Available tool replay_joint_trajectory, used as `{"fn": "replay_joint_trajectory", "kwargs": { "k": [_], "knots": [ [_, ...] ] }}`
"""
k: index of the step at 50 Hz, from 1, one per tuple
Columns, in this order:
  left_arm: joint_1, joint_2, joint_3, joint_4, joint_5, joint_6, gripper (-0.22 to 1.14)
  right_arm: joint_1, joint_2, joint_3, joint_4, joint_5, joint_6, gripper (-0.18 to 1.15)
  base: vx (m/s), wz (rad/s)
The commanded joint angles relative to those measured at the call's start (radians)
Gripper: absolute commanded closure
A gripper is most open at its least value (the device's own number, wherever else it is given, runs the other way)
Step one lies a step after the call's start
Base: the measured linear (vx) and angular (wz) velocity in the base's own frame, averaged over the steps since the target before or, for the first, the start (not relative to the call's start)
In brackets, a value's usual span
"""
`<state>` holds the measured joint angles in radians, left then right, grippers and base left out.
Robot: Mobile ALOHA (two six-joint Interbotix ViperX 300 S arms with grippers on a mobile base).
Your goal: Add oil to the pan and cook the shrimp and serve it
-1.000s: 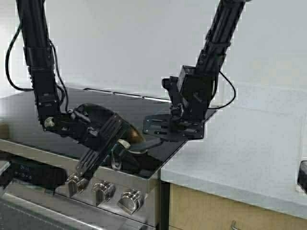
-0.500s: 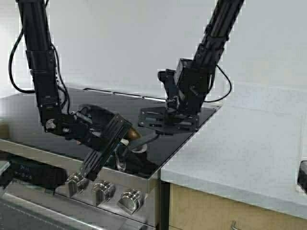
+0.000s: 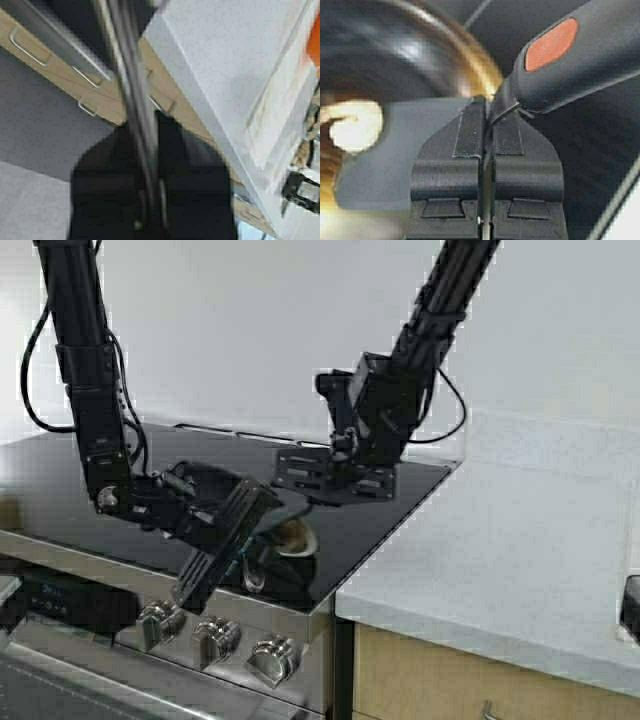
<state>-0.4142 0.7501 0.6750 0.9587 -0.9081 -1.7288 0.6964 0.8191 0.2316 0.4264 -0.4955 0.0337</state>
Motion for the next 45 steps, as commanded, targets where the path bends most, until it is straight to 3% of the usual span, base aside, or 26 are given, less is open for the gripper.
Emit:
{"fn": "replay_joint_trajectory", "kwargs": {
  "k": [1, 45],
  "knots": [
    [-0.025, -0.026, -0.026, 0.031, -0.034, 0.026, 0.89, 0.060, -0.014, -0.023, -0.014, 0.025, -0.009, 0.89, 0.00, 0.00],
    [-0.023, -0.026, -0.018, 0.014, -0.031, 0.031, 0.89, 0.000, -0.127, 0.006, -0.014, 0.031, -0.083, 0.88, 0.00, 0.00]
  ]
}}
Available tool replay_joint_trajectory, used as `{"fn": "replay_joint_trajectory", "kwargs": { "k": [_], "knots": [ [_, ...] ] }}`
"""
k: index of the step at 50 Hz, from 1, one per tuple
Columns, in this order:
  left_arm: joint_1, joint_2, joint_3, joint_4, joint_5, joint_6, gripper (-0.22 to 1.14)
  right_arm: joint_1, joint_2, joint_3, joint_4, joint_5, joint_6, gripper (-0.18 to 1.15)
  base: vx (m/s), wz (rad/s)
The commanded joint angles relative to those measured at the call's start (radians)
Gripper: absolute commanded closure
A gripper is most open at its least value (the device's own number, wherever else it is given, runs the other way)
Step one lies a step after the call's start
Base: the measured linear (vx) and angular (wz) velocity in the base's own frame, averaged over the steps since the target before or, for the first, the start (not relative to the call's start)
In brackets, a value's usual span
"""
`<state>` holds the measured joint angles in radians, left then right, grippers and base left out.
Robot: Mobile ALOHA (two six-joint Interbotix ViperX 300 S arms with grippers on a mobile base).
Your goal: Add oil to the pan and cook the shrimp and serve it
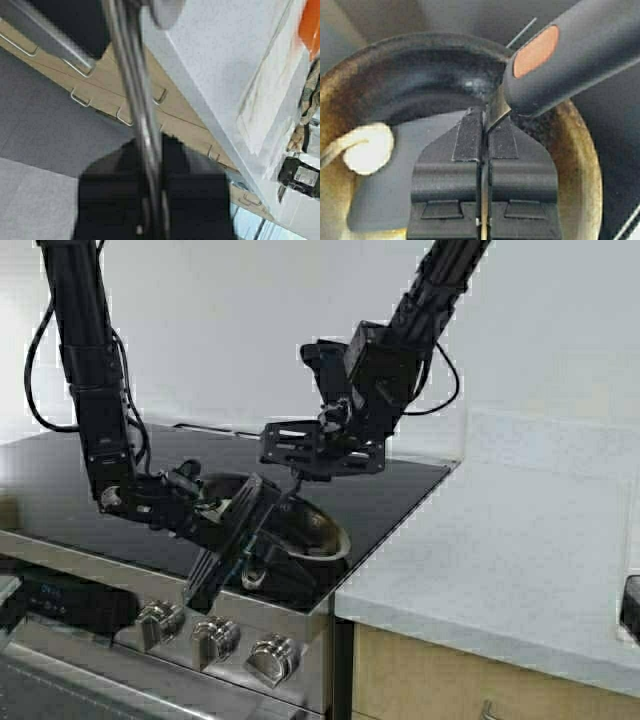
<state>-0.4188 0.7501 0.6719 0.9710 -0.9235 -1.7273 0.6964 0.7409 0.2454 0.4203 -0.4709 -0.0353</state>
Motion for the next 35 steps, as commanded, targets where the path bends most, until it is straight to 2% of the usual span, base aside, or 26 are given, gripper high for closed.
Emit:
{"fn": "replay_joint_trajectory", "kwargs": {
  "k": [1, 35],
  "knots": [
    [-0.018, -0.026, -0.015, 0.002, -0.014, 0.029, 0.89, -0.002, -0.051, -0.008, -0.006, 0.006, -0.014, 0.88, 0.00, 0.00],
    [-0.020, -0.025, -0.014, 0.000, -0.008, 0.029, 0.89, -0.035, -0.086, -0.044, -0.009, 0.041, -0.044, 0.88, 0.00, 0.00]
  ]
}}
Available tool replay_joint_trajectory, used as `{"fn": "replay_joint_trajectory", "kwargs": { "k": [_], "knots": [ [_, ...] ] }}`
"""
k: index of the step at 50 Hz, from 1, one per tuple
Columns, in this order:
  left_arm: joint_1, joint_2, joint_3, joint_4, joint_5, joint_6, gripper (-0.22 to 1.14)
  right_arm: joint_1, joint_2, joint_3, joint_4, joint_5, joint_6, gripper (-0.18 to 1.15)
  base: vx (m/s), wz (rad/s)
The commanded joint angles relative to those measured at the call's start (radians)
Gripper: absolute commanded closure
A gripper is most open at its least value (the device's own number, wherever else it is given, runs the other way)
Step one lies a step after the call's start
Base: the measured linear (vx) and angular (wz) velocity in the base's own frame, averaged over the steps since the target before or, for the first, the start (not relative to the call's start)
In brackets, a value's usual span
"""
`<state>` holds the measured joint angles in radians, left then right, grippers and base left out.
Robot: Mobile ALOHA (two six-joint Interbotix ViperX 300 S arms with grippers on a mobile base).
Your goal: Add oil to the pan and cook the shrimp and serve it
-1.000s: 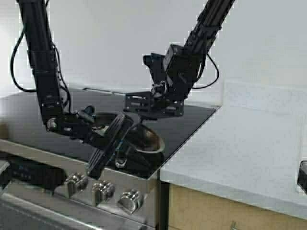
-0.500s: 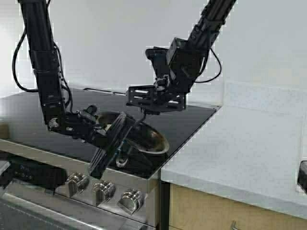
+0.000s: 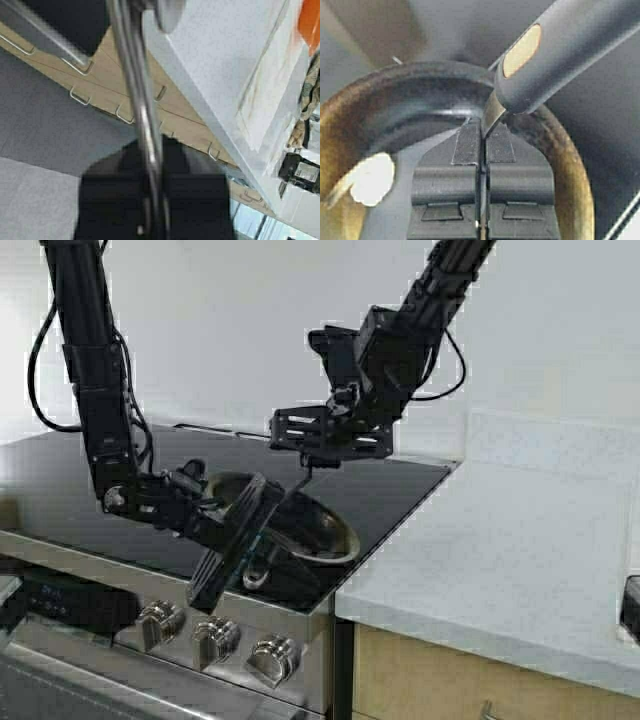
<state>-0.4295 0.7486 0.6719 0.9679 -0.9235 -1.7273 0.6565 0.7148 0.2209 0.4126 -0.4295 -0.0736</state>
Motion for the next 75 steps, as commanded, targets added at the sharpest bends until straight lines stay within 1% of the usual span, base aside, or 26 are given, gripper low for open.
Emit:
{"fn": "replay_joint_trajectory", "kwargs": {
  "k": [1, 31, 50, 68, 75],
  "knots": [
    [-0.009, -0.023, -0.015, 0.003, -0.008, 0.029, 0.89, 0.005, -0.061, -0.021, -0.002, 0.000, -0.008, 0.88, 0.00, 0.00],
    [-0.008, -0.021, -0.014, 0.003, -0.008, 0.029, 0.89, -0.008, -0.092, -0.046, -0.002, 0.026, -0.067, 0.88, 0.00, 0.00],
    [-0.008, -0.021, -0.014, 0.003, -0.008, 0.029, 0.89, -0.038, -0.127, -0.048, -0.002, 0.055, -0.124, 0.88, 0.00, 0.00],
    [-0.009, -0.015, -0.015, 0.003, -0.011, 0.031, 0.89, -0.041, -0.129, -0.057, 0.000, 0.064, -0.127, 0.88, 0.00, 0.00],
    [-0.009, 0.018, -0.023, -0.041, -0.063, 0.028, 0.89, -0.041, -0.153, -0.040, -0.002, 0.074, -0.133, 0.88, 0.00, 0.00]
  ]
}}
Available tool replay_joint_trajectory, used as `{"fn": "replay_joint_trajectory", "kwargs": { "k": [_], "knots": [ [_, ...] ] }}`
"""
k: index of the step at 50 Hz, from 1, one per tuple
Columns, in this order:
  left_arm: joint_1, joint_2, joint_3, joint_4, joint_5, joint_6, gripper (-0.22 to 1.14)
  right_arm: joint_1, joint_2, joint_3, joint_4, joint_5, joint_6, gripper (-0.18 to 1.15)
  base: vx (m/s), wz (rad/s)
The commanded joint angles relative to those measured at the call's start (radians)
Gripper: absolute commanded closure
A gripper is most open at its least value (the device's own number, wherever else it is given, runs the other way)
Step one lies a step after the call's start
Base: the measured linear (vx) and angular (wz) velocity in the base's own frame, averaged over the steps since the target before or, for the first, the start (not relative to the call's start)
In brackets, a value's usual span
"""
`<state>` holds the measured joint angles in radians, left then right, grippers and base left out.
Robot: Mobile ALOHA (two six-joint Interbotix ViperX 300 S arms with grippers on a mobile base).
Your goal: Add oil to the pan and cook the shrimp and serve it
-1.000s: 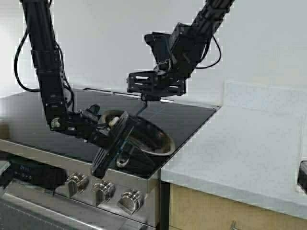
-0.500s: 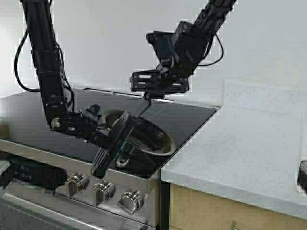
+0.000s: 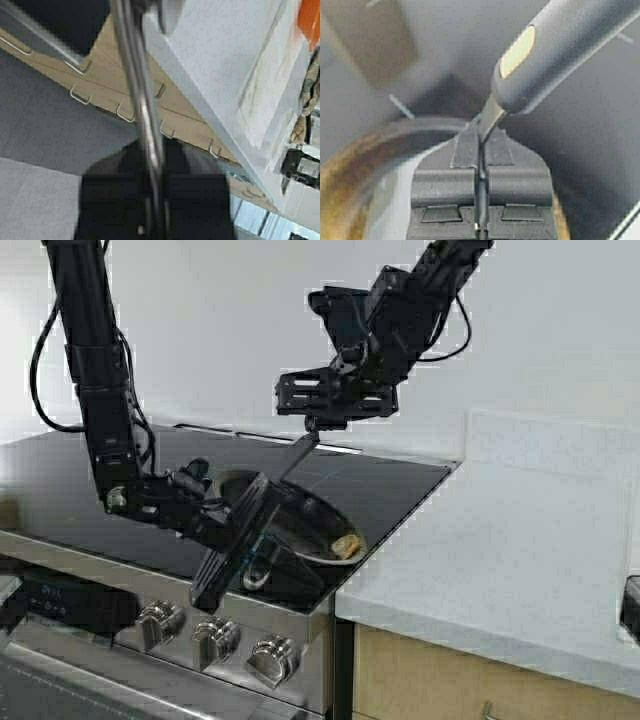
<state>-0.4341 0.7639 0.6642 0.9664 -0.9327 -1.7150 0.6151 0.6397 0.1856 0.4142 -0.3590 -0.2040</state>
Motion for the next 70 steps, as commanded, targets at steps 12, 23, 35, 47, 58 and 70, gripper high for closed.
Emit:
{"fn": "replay_joint_trajectory", "kwargs": {
  "k": [12, 23, 35, 47, 58, 70],
  "knots": [
    [-0.003, 0.121, -0.057, -0.161, -0.339, 0.011, 0.89, 0.000, -0.150, 0.067, -0.003, -0.005, -0.003, 0.88, 0.00, 0.00],
    [-0.005, 0.230, -0.127, -0.239, -0.640, -0.005, 0.89, 0.000, -0.221, 0.141, -0.003, -0.023, -0.003, 0.88, 0.00, 0.00],
    [-0.003, 0.272, -0.173, -0.275, -0.672, -0.020, 0.89, 0.000, -0.247, 0.196, 0.000, -0.044, 0.000, 0.88, 0.00, 0.00],
    [-0.002, 0.279, -0.186, -0.284, -0.672, -0.021, 0.89, 0.000, -0.255, 0.239, 0.032, -0.080, 0.002, 0.88, 0.00, 0.00],
    [0.029, 0.275, -0.160, -0.313, -0.566, -0.020, 0.89, 0.000, -0.258, 0.244, 0.037, -0.089, 0.002, 0.88, 0.00, 0.00],
    [0.048, 0.265, -0.152, -0.316, -0.515, -0.023, 0.89, 0.000, -0.258, 0.247, 0.041, -0.091, 0.002, 0.88, 0.00, 0.00]
  ]
}}
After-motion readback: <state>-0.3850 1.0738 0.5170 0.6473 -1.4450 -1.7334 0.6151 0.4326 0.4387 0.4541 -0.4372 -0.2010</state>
